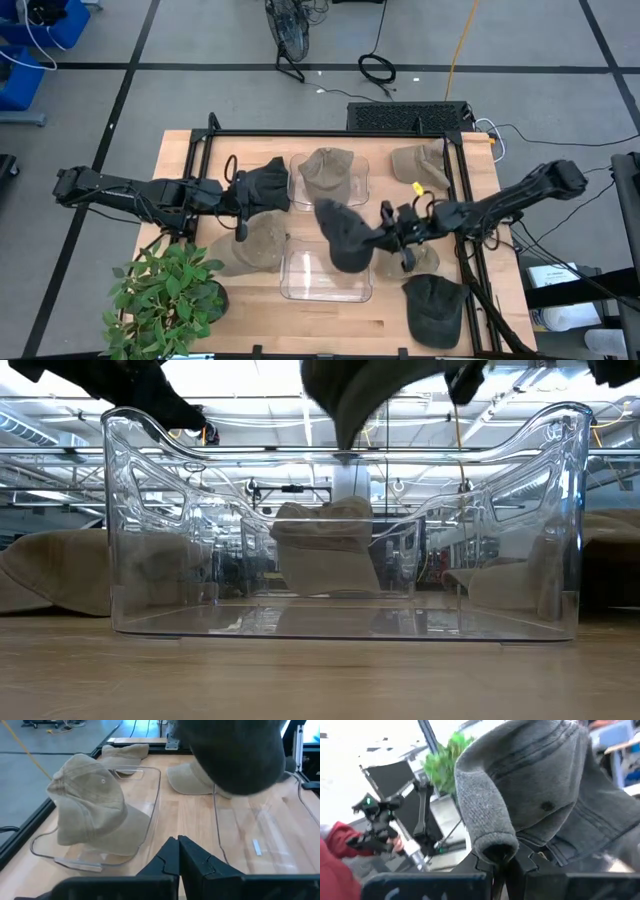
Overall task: Pick & Place hat
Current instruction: Put the black cap into the bottom transparent bin
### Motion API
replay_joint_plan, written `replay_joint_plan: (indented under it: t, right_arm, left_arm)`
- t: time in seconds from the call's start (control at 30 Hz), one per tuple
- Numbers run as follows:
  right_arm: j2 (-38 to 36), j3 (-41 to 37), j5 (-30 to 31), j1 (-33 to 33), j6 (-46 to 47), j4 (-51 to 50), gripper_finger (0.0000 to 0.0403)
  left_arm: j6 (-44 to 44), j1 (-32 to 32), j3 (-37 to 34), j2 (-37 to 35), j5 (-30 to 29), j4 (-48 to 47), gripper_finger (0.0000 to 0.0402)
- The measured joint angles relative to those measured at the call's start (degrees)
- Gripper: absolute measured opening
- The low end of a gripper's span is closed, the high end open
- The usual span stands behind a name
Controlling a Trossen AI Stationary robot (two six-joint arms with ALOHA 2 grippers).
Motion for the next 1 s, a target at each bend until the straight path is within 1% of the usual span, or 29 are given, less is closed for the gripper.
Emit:
replay_joint_plan:
  t: [0.13, 0.23, 0.3, 0.43, 0.57, 0.67, 0.77, 0.9, 1.0]
  right_arm:
    - [6.0, -0.1, 0.0, 1.2, 1.9, 3.0, 0.0009]
    - [10.3, -0.1, 0.0, 1.8, 1.9, 9.6, 0.0009]
    - [12.8, -0.1, -0.1, 2.3, 1.7, 13.6, 0.0009]
    - [16.9, -0.1, -0.1, 3.2, 1.9, 15.0, 0.0009]
    - [20.7, -0.1, -0.1, 3.5, 1.5, 16.1, 0.0009]
    - [23.5, -0.1, -0.1, 3.5, 1.7, 20.1, 0.0014]
    - [25.3, -0.1, -0.2, 3.7, -0.3, 24.2, 0.0015]
    - [27.1, -0.1, -0.2, 4.2, -1.3, 23.5, 0.0009]
    - [28.7, -0.1, -0.1, 4.2, 0.0, 21.7, 0.0018]
  left_arm:
    - [1.9, 0.0, 0.0, 0.0, 1.1, 0.0, 0.0012]
    - [2.4, 0.0, 0.0, 0.0, 1.6, 0.0, 0.0004]
    - [2.4, 0.0, 0.0, 0.0, 1.6, 0.0, 0.0008]
    - [2.4, 0.0, 0.0, 0.0, 2.2, 0.0, 0.0017]
    - [2.4, 0.0, 0.0, 0.0, 3.0, 0.0, 0.0005]
    - [2.3, 0.0, 0.0, 0.0, 3.0, 0.0, 0.0007]
    - [2.3, 0.0, 0.0, 0.0, 3.0, 0.0, 0.0016]
    - [2.4, 0.0, 0.0, 0.0, 3.0, 0.1, 0.0009]
    - [2.4, 0.0, 0.0, 0.0, 3.0, 0.1, 0.0005]
